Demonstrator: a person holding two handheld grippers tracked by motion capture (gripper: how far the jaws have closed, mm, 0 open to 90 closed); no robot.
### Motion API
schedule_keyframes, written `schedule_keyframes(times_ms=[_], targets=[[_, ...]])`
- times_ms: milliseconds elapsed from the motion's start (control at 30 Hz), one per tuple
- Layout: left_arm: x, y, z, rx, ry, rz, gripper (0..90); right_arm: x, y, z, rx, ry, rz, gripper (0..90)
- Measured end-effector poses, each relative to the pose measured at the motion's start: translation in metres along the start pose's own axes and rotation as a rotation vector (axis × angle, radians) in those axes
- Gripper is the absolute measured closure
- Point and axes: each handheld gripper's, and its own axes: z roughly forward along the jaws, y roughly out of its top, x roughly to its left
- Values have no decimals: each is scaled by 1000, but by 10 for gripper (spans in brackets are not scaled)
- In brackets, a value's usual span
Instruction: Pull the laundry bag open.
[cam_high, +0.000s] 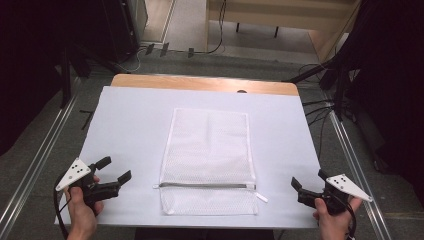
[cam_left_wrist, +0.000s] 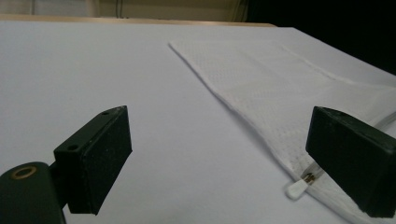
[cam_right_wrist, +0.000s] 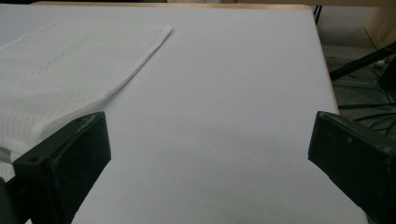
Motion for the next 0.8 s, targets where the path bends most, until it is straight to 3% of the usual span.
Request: schedule_keyframes(times_ms=[367, 800], targets=[[11, -4, 1, 27, 38, -35, 70, -20, -1, -8, -40, -12, 19, 0], [11, -2, -3, -8, 47, -31, 71, -21, -2, -10, -65, -9, 25, 0]])
